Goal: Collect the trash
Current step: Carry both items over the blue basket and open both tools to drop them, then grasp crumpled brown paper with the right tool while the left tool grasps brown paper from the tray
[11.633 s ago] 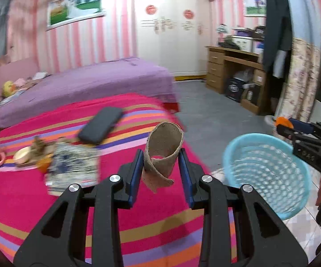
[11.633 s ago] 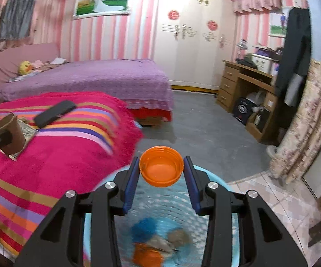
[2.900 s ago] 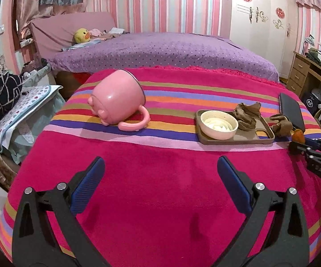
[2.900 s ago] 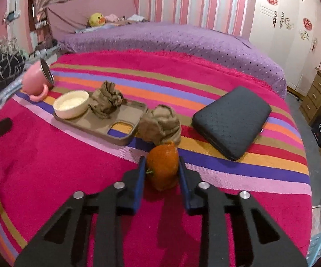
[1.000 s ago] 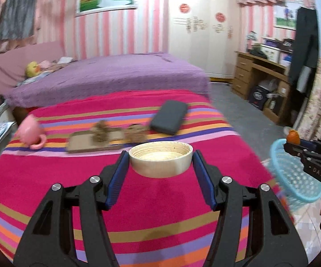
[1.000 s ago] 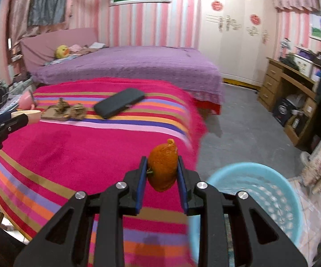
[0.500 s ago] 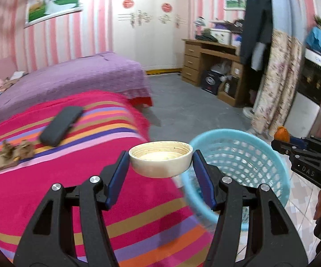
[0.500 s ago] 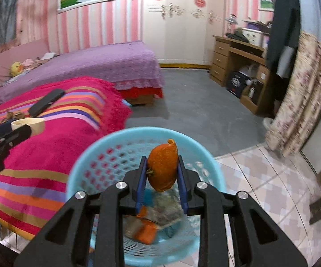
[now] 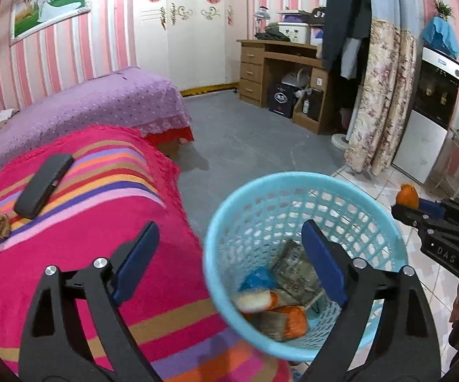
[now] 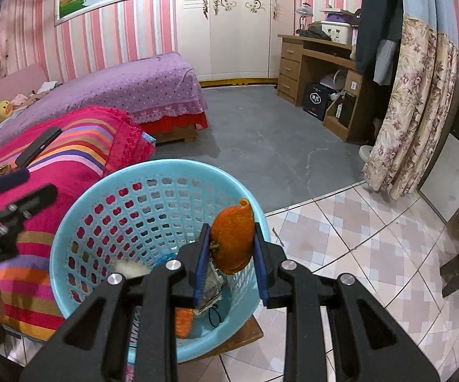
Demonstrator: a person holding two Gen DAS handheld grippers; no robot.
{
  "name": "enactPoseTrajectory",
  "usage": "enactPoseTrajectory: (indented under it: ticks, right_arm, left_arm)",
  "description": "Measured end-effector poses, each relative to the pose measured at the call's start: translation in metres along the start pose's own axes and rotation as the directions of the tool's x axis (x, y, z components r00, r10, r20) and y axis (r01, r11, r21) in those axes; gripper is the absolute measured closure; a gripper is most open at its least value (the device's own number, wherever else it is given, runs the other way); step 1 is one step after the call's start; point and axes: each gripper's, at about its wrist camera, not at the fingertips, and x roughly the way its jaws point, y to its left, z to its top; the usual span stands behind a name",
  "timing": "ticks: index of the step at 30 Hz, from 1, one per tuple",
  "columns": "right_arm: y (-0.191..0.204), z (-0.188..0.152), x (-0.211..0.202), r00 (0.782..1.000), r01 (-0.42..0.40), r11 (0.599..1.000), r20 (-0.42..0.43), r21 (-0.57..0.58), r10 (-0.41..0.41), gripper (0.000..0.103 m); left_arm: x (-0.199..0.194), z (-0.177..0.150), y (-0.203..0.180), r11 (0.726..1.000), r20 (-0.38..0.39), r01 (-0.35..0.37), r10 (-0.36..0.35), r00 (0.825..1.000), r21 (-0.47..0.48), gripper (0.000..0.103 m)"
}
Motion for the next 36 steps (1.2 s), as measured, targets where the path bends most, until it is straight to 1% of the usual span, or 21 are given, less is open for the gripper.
enactPoseTrajectory:
  ticks: [2, 4, 10, 14, 15, 16, 17, 18, 19, 21, 23, 24, 28, 30, 33, 36]
  right_arm:
    - [0.005, 0.000, 0.003, 1.000, -0.008, 1.000, -0.001, -0.003, 0.008, 0.077]
    - [0.011, 0.000, 0.007, 1.000, -0.013, 1.000, 0.000, -0.009, 0.013, 0.077]
    - [0.031, 0.004, 0.019, 1.000, -0.026, 1.000, 0.015, -0.006, 0.026, 0.077]
    - [0.042, 0.009, 0.025, 1.000, -0.017, 1.000, 0.018, -0.010, 0.018, 0.075]
    - [0.044, 0.010, 0.026, 1.000, -0.006, 1.000, 0.019, -0.008, 0.006, 0.065]
    - [0.044, 0.011, 0.026, 1.000, 0.003, 1.000, 0.021, -0.002, -0.003, 0.052]
    - [0.045, 0.011, 0.025, 1.000, 0.002, 1.000, 0.027, 0.013, -0.002, 0.023]
    - [0.046, 0.012, 0.022, 0.999, -0.009, 1.000, 0.041, 0.026, 0.008, 0.018]
    - [0.048, 0.013, 0.021, 0.999, -0.011, 0.999, 0.046, 0.030, 0.010, 0.018]
    - [0.053, 0.014, 0.017, 0.999, 0.009, 0.999, 0.049, 0.036, -0.011, 0.016]
    - [0.057, 0.015, 0.011, 0.998, 0.013, 0.999, 0.064, 0.045, -0.016, 0.009]
    - [0.059, 0.015, 0.008, 0.997, 0.011, 0.999, 0.071, 0.049, -0.015, 0.007]
    - [0.077, 0.020, -0.003, 0.996, 0.004, 0.999, 0.093, 0.048, -0.008, 0.005]
    - [0.091, 0.023, -0.007, 0.995, -0.022, 0.999, 0.100, 0.049, 0.017, 0.005]
    - [0.119, 0.028, -0.010, 0.993, -0.043, 0.999, 0.111, 0.027, 0.040, 0.005]
    - [0.152, 0.034, -0.012, 0.990, -0.063, 0.998, 0.126, -0.015, 0.064, 0.005]
  left_arm:
    - [-0.008, 0.002, 0.013, 0.999, 0.023, -0.033, 0.033, 0.999, -0.006, 0.009]
    - [-0.018, 0.002, 0.031, 0.998, 0.036, -0.060, 0.061, 0.997, -0.023, 0.007]
    - [-0.040, -0.004, 0.076, 0.990, 0.042, -0.120, 0.123, 0.991, -0.071, 0.006]
    - [-0.058, -0.012, 0.108, 0.981, 0.036, -0.155, 0.160, 0.986, -0.119, 0.006]
    - [-0.061, -0.013, 0.113, 0.979, 0.037, -0.161, 0.167, 0.985, -0.124, 0.006]
    - [-0.064, -0.015, 0.118, 0.978, 0.038, -0.167, 0.173, 0.984, -0.126, 0.006]
    - [-0.068, -0.016, 0.124, 0.976, 0.038, -0.178, 0.184, 0.982, -0.127, 0.006]
    - [-0.071, -0.017, 0.130, 0.974, 0.039, -0.188, 0.194, 0.980, -0.129, 0.006]
    - [-0.074, -0.018, 0.134, 0.972, 0.039, -0.193, 0.200, 0.979, -0.132, 0.006]
    - [-0.079, -0.019, 0.144, 0.969, 0.038, -0.201, 0.208, 0.977, -0.144, 0.006]
    - [-0.084, -0.021, 0.153, 0.965, 0.037, -0.212, 0.220, 0.975, -0.154, 0.006]
    - [-0.088, -0.023, 0.160, 0.962, 0.038, -0.219, 0.228, 0.973, -0.162, 0.006]
    - [-0.103, -0.028, 0.179, 0.955, 0.046, -0.236, 0.248, 0.968, -0.178, 0.006]
    - [-0.108, -0.030, 0.190, 0.954, 0.041, -0.244, 0.255, 0.966, -0.173, 0.006]
    - [-0.118, -0.035, 0.211, 0.948, 0.039, -0.271, 0.281, 0.959, -0.170, 0.006]
    - [-0.128, -0.042, 0.238, 0.933, 0.040, -0.308, 0.320, 0.947, -0.184, 0.006]
